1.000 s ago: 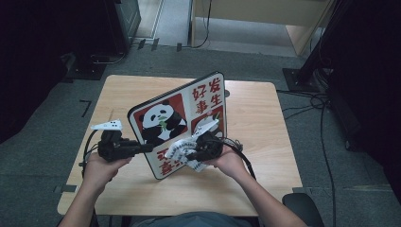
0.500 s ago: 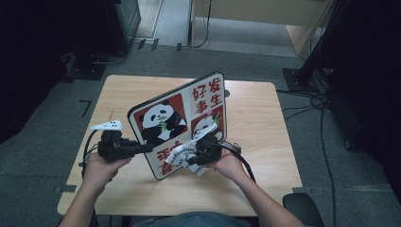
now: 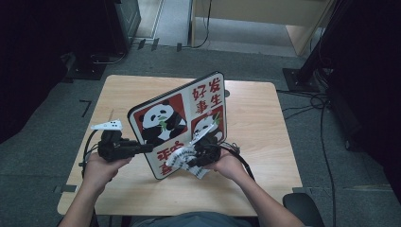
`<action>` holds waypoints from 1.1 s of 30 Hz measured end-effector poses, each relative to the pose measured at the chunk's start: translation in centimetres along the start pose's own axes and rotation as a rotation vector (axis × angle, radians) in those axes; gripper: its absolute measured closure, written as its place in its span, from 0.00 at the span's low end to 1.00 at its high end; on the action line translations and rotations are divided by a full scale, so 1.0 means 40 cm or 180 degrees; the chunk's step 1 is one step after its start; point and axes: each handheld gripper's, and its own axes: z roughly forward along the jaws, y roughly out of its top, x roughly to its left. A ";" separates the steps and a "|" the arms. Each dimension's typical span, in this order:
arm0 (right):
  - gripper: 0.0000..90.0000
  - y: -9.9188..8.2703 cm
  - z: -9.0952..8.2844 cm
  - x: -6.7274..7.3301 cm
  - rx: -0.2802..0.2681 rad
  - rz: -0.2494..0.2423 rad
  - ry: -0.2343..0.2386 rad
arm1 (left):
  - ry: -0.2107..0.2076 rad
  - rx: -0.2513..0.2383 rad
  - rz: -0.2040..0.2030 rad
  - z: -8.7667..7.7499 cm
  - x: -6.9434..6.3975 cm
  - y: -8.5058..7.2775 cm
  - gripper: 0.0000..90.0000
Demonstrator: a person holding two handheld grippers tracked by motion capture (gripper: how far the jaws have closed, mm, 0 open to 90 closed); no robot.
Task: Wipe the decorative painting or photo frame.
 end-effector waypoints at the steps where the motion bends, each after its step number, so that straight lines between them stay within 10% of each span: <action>1: 0.87 0.001 -0.004 0.000 -0.0020 -0.0007 -0.0007 | -0.0002 -0.0001 -0.0002 0.000 0.000 0.000 0.82; 33: 0.87 0.120 -0.208 0.089 -0.0531 -0.0325 -0.0029 | 0.0177 -0.0126 0.0005 -0.058 -0.008 -0.028 0.52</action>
